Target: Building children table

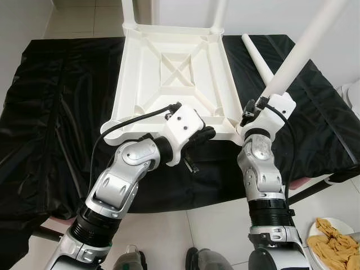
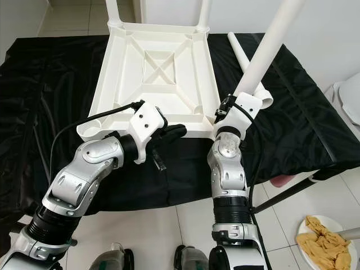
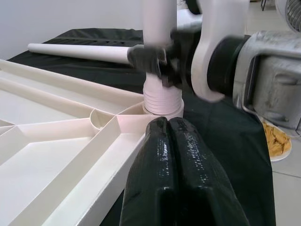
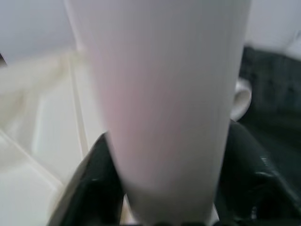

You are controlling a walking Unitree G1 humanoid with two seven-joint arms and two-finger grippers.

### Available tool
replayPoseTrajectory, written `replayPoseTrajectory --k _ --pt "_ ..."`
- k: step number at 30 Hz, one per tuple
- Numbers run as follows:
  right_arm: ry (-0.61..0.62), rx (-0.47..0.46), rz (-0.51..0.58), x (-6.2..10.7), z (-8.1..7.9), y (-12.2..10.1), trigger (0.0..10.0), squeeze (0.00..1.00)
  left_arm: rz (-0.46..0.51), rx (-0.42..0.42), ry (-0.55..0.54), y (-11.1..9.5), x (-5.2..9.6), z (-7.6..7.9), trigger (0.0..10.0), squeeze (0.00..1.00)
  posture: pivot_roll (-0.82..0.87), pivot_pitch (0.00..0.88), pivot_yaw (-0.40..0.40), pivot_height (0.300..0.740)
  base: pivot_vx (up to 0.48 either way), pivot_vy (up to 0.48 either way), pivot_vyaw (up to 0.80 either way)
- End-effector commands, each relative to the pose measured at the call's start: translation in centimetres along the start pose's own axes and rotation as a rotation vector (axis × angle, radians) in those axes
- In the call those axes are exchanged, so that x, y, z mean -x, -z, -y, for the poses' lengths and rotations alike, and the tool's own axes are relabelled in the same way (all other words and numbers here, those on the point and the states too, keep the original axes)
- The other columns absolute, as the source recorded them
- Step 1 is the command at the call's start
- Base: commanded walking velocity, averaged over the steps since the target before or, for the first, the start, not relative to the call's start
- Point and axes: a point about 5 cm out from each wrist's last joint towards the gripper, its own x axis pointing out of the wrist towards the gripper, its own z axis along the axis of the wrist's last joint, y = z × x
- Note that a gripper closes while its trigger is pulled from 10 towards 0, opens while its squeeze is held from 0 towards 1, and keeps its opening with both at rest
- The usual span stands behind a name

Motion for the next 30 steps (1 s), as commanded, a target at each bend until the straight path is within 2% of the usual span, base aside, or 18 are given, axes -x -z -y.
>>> replayPoseTrajectory --k 1,13,14,16,17,19,20,30 --pt "0.010 0.010 -0.054 0.1 0.8 1.4 10.0 1.00 0.005 -0.007 -0.034 -0.2 0.0 0.0 10.0 0.00 0.08 0.102 -0.043 0.740 0.000 0.000 0.00" --pt "-0.062 -0.003 -0.034 -0.1 1.5 1.3 10.0 1.00 0.005 -0.004 -0.033 -0.2 0.0 0.0 10.0 0.00 0.08 0.108 -0.038 0.740 0.000 0.000 0.00" --pt "-0.085 -0.001 -0.035 -0.3 1.5 1.2 10.0 0.87 0.005 -0.004 -0.033 -0.2 0.0 0.0 10.0 0.00 0.07 0.109 -0.036 0.740 0.000 0.000 0.00" --pt "-0.101 0.000 -0.035 -0.4 1.5 1.2 10.0 0.87 0.006 -0.003 -0.033 -0.2 0.0 0.0 10.0 0.00 0.07 0.109 -0.036 0.740 0.000 0.000 0.00" --pt "-0.138 -0.001 -0.038 -0.5 1.4 1.1 10.0 0.00 0.005 -0.003 -0.033 -0.2 0.0 0.0 10.0 0.00 0.07 0.109 -0.035 0.740 0.000 0.000 0.00" --pt "-0.164 -0.002 -0.040 -0.5 1.3 1.1 10.0 0.00 0.005 -0.004 -0.033 -0.2 0.0 0.0 10.0 0.00 0.07 0.109 -0.035 0.740 0.000 0.000 0.00" --pt "-0.234 0.002 -0.028 -0.8 1.3 0.8 10.0 0.00 0.004 -0.004 -0.034 -0.2 0.0 -0.1 10.0 0.00 0.07 0.108 -0.034 0.740 0.000 0.000 0.00" --pt "-0.275 0.041 0.030 -1.7 2.3 -0.4 10.0 0.00 0.006 -0.002 -0.033 -0.2 0.0 0.0 10.0 0.00 0.07 0.110 -0.033 0.740 0.000 0.000 0.00"
